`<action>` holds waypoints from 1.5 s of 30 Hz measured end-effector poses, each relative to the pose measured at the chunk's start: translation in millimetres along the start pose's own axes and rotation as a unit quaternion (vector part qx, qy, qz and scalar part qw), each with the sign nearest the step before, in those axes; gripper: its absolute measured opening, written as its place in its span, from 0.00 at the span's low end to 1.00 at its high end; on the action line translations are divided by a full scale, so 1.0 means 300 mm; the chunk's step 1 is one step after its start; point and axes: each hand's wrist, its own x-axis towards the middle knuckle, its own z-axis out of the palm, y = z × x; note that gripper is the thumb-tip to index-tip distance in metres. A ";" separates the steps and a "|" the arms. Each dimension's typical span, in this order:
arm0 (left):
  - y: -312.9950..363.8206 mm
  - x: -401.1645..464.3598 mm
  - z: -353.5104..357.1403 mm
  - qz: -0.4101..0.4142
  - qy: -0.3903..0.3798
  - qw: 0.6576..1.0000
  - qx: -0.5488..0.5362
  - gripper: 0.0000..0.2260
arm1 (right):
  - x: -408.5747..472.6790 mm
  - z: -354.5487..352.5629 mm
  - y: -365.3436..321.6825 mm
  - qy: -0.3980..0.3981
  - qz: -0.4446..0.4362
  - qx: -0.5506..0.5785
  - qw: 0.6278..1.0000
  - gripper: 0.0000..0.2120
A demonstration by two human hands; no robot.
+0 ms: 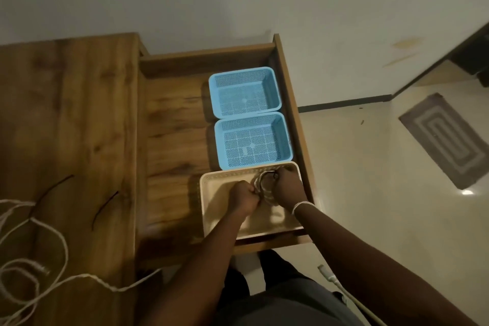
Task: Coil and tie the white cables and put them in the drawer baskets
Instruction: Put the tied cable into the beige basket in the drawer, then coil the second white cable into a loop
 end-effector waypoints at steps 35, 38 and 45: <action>-0.942 -0.839 -0.903 -0.021 0.364 0.896 -0.252 0.09 | -0.700 0.759 -0.839 -0.176 -0.437 -0.340 0.814 0.17; -1.030 -0.862 -0.885 0.021 0.287 0.932 -0.221 0.13 | -0.744 0.799 -0.845 -0.146 -0.404 -0.344 0.835 0.14; -1.025 -0.872 -0.847 0.096 0.184 0.948 -0.242 0.16 | -0.874 0.784 -0.986 -0.290 -0.281 -0.116 0.908 0.17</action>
